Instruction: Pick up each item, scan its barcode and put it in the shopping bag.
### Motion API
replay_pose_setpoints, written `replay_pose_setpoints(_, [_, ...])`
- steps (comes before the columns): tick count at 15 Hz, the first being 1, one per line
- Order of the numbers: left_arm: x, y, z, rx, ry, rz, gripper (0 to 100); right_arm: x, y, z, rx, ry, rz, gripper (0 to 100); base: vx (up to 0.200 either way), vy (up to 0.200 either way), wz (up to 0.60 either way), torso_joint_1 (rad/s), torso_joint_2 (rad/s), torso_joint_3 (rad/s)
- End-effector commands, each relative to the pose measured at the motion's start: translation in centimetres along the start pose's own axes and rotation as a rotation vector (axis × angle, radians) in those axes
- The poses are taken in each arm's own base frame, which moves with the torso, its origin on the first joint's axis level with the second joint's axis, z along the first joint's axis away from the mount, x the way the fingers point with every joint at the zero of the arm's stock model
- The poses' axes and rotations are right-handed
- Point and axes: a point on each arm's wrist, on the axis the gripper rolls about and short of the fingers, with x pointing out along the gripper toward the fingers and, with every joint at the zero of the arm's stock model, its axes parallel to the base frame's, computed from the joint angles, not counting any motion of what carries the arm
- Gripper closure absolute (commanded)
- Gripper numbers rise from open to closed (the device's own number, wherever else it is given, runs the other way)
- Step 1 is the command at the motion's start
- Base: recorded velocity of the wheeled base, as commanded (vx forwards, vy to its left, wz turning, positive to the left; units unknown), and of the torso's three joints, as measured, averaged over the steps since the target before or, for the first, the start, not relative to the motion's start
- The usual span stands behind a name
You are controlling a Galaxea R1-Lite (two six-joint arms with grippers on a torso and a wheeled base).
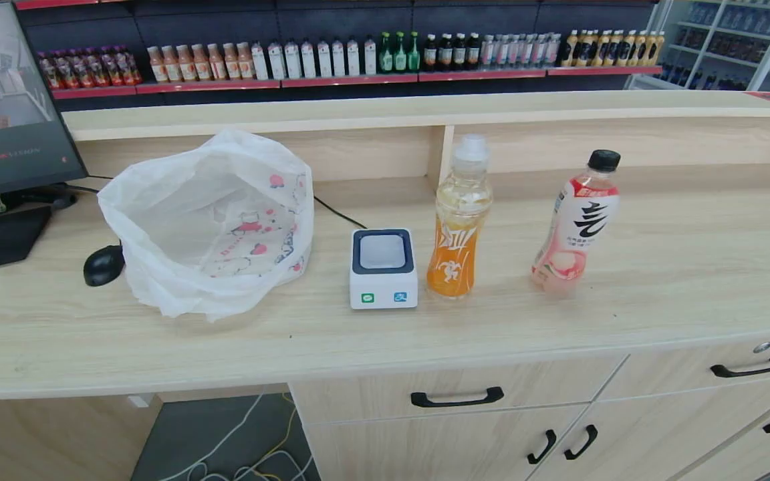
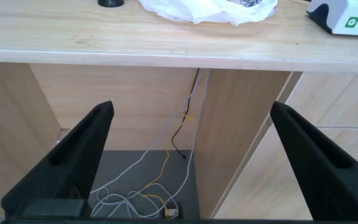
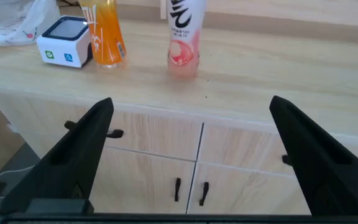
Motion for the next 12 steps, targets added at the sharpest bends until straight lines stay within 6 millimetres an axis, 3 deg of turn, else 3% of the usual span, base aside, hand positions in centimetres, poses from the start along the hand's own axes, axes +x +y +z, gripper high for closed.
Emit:
replay_pose_setpoints(1, [0.0, 0.0, 0.0, 0.000, 0.000, 0.000, 0, 7.5, 0.4, 3.5, -0.059, 0.069, 0.184, 0, 0.000, 0.000, 0.00, 0.000, 0.00, 0.000])
replay_pose_setpoints(4, [0.0, 0.0, 0.0, 0.000, 0.000, 0.000, 0, 12.4, 1.0, 6.3, -0.108, 0.027, 0.223, 0, 0.000, 0.000, 0.00, 0.000, 0.00, 0.000])
replay_pose_setpoints(6, [0.0, 0.0, 0.0, 0.000, 0.000, 0.000, 0, 14.9, 2.2, 6.7, -0.113, 0.007, 0.276, 0, 0.000, 0.000, 0.00, 0.000, 0.00, 0.000])
replay_pose_setpoints(12, [0.0, 0.0, 0.0, 0.000, 0.000, 0.000, 0, 22.0, 5.2, 4.1, -0.020, -0.063, 0.277, 0, 0.000, 0.000, 0.00, 0.000, 0.00, 0.000])
